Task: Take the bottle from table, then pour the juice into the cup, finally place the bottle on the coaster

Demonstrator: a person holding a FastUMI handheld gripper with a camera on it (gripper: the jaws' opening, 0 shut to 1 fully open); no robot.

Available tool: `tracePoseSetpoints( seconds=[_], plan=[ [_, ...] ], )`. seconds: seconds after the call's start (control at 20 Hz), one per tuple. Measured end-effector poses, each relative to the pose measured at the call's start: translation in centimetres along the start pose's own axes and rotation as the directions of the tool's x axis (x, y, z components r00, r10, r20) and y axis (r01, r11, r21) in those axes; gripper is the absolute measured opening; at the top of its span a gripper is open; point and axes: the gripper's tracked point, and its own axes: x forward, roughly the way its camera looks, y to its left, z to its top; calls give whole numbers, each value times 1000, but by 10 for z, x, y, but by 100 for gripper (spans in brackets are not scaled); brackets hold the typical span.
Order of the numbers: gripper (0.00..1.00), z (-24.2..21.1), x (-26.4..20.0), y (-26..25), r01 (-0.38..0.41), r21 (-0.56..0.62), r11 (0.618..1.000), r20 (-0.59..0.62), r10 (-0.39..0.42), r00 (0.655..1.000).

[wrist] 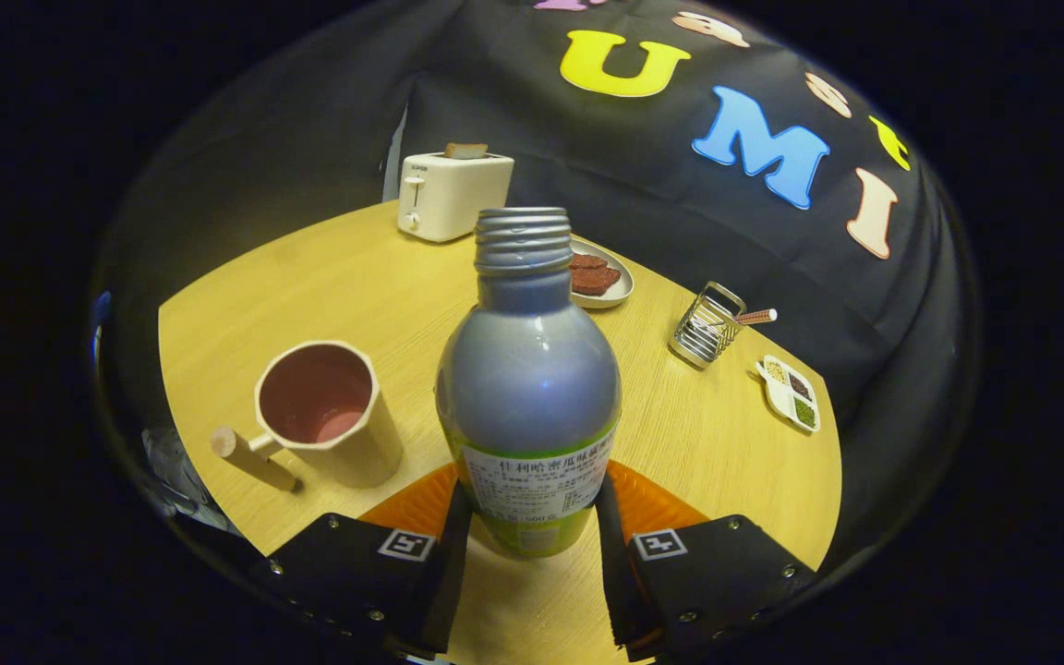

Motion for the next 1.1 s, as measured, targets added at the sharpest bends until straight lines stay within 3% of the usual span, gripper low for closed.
tracePoseSetpoints(
  seconds=[0.3, 0.8, 1.1],
  plan=[
    [63, 23, 29, -19, -26, 93, 995, 78, 19, 997],
    [65, 55, 78, -45, -86, 278, 957, 181, 35, 983],
    [67, 54, 106, -56, -80, 300, 951, 194, 21, 981]
  ],
)
